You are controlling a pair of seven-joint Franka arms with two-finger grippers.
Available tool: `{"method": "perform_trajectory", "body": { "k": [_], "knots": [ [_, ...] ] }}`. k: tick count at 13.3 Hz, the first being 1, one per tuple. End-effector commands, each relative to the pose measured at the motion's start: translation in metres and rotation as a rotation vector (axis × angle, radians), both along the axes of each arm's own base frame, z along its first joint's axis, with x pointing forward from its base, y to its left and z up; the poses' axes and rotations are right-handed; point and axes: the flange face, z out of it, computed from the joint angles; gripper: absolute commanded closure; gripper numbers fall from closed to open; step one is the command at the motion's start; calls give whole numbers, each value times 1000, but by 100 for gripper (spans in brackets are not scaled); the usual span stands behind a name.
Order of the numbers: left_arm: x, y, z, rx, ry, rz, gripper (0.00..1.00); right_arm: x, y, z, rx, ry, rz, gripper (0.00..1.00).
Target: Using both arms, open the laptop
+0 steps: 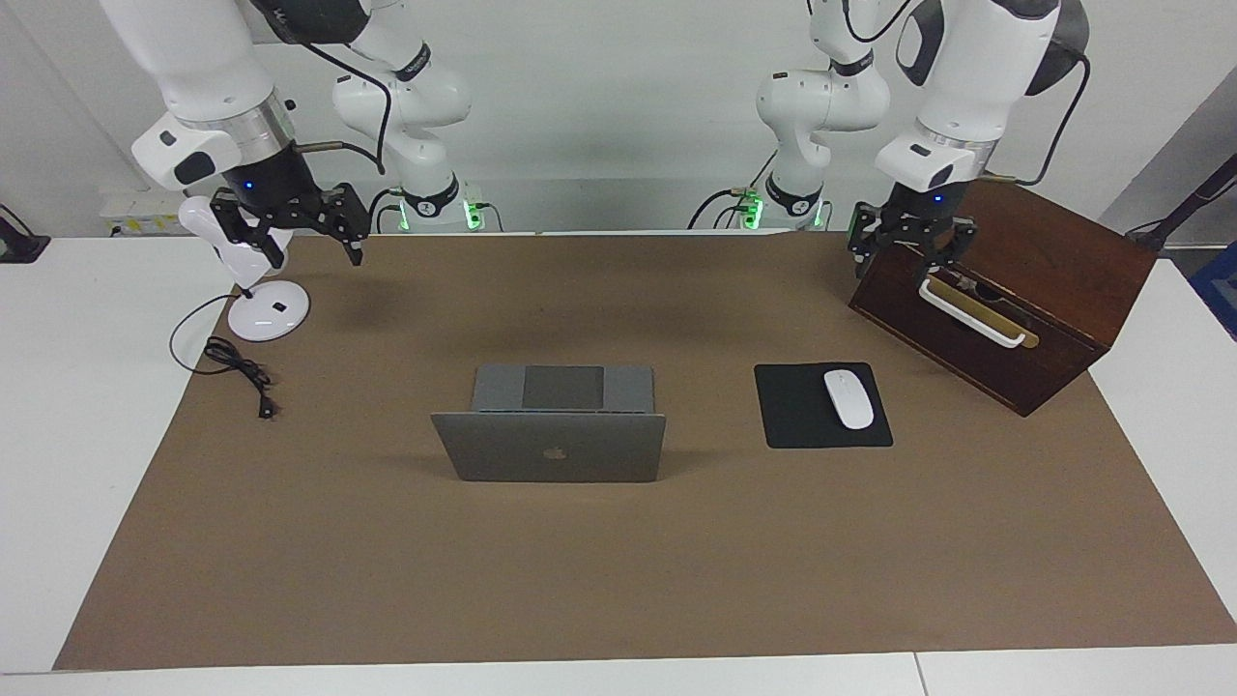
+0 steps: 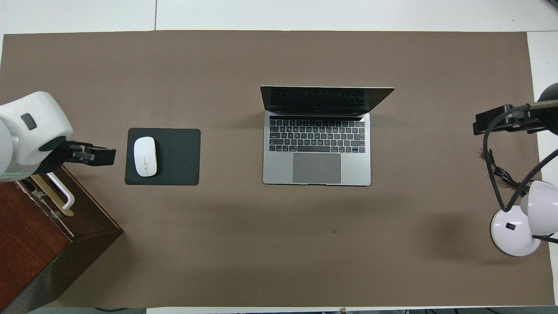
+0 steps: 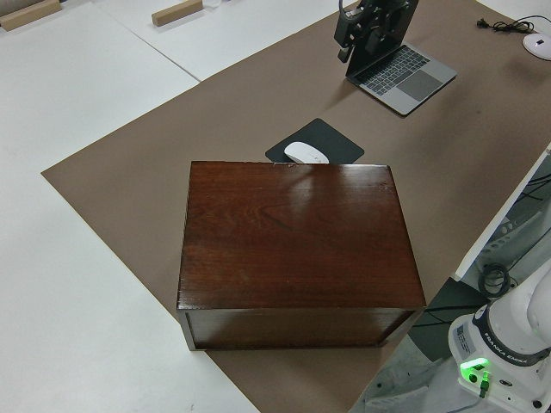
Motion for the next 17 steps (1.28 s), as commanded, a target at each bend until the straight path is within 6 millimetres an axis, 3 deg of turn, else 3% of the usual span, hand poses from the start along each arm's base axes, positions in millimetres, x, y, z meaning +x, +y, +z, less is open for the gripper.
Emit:
{"method": "perform_trajectory", "body": {
  "k": [1, 3, 6, 8, 14, 17],
  "knots": [
    [4, 22, 9, 19, 11, 36, 0, 0, -31, 4, -70, -29, 39, 0],
    [12, 30, 16, 17, 5, 55, 0, 3, -34, 13, -77, -45, 50, 0],
    [26, 30, 43, 14, 22, 56, 0, 0, -37, 4, -57, -8, 17, 1],
    [29, 30, 50, 15, 41, 59, 0, 4, -41, -3, -8, 0, -14, 1],
    [55, 26, 28, 11, 80, 59, 0, 9, -44, -7, -1, 2, -23, 2],
    [58, 26, 23, -10, 92, 119, 0, 10, -42, -8, -1, 2, -20, 2]
  ]
}}
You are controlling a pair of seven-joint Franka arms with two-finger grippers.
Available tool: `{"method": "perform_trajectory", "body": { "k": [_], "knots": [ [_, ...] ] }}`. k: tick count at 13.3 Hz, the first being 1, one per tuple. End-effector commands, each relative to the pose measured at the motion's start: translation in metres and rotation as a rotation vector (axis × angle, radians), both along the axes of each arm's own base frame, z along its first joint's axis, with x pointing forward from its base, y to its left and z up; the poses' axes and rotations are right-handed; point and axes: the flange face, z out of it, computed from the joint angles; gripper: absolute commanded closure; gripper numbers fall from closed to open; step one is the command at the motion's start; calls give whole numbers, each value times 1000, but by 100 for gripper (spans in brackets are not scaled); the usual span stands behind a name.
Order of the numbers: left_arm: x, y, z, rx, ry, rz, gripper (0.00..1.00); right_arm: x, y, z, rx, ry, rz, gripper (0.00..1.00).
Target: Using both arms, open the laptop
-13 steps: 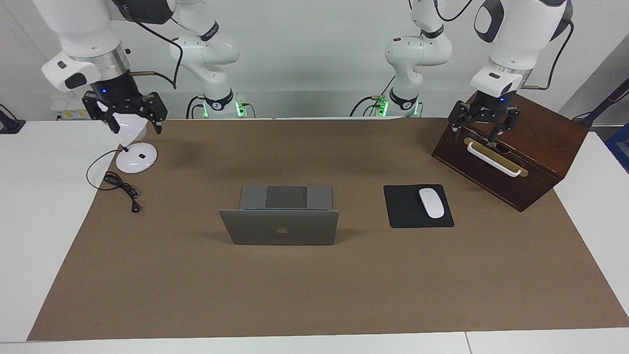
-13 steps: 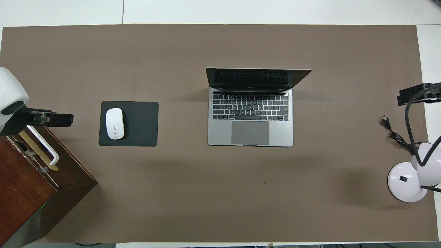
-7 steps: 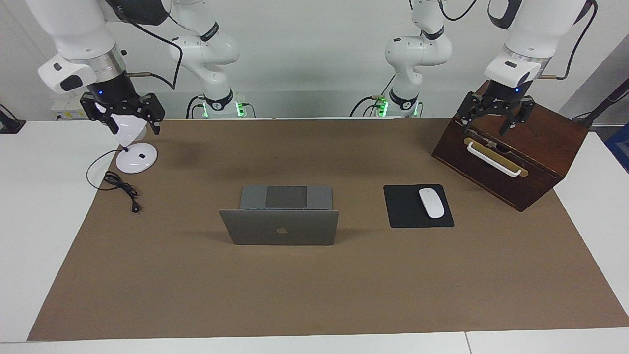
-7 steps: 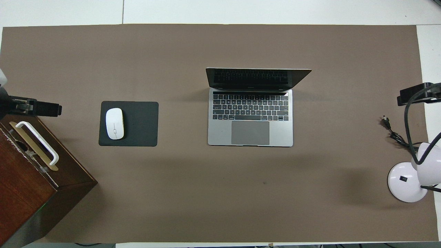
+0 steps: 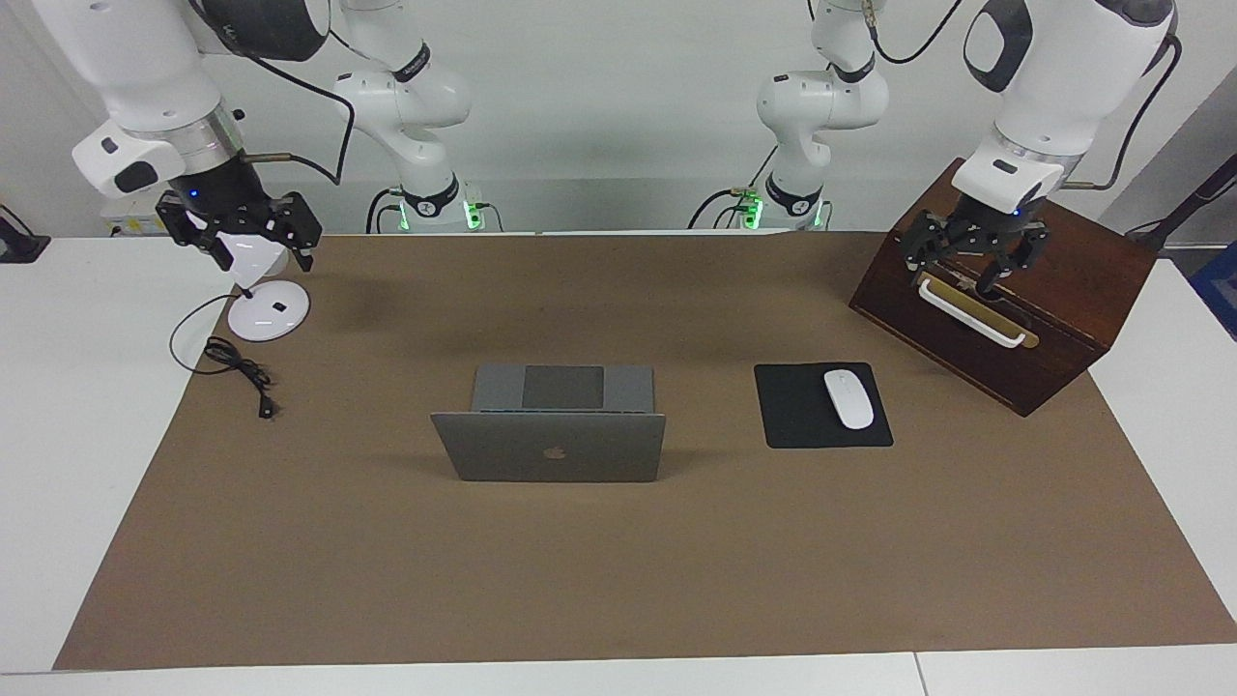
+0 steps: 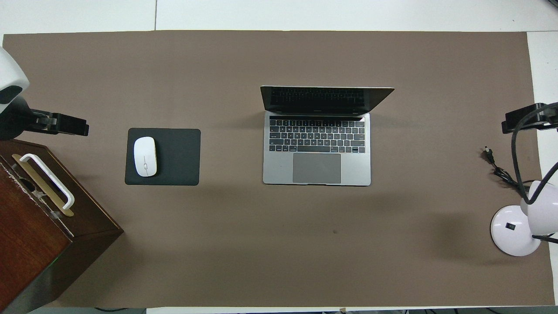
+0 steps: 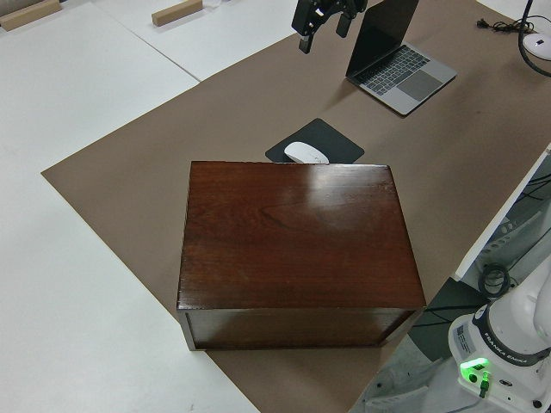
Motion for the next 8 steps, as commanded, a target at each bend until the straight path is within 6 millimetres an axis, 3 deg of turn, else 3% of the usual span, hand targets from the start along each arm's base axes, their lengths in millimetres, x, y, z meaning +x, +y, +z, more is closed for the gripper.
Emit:
{"method": "perform_trajectory", "body": {
  "k": [1, 8],
  "knots": [
    [6, 1, 4, -5, 16, 37, 0, 2, 1, -1, 26, 0, -16, 2],
    [6, 2, 1, -2, 16, 44, 0, -2, -2, -2, 63, 18, -72, 1]
  ]
}}
